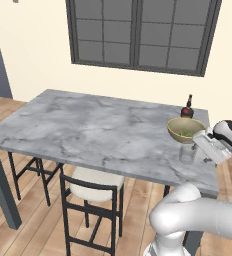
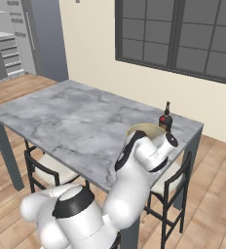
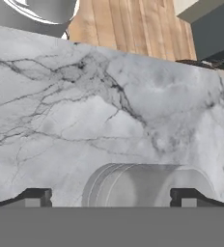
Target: There is a bowl on the dining counter. Grab a lemon wedge from the fridge and place it in the bowl. Then get the liquor bottle and glass cup from the cabinet and place them next to the bowl.
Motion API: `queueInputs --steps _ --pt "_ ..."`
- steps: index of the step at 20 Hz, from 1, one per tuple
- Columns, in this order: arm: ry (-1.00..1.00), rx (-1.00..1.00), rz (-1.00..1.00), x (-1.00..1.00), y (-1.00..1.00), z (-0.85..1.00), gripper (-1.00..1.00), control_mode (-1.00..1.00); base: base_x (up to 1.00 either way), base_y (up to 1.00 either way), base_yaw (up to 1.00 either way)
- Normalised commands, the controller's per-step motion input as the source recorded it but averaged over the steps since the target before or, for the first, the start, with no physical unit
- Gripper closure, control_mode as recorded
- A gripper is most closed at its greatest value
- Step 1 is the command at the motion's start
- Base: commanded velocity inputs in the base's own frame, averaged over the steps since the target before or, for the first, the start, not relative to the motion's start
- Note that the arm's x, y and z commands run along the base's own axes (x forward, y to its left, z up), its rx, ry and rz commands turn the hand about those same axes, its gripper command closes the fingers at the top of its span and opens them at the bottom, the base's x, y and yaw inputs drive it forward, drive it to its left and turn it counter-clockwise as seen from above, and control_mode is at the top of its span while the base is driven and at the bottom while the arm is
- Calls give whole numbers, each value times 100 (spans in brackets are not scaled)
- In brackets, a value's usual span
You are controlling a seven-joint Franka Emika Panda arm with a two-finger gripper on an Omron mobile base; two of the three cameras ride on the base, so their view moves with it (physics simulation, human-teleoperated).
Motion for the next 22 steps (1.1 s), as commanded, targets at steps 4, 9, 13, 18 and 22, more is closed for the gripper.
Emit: queueInputs --steps 4,9,13,18,22 --pt "-14 0 -1 -58 0 42 -100 -100 0 0 0" --pt "-23 0 0 -59 0 70 -100 -100 0 0 0" --pt "-24 0 0 -51 0 81 -100 -100 0 0 0" --pt "-23 0 0 -55 0 78 -100 -100 0 0 0" --pt "-14 0 0 -66 12 62 -100 -100 0 0 0"
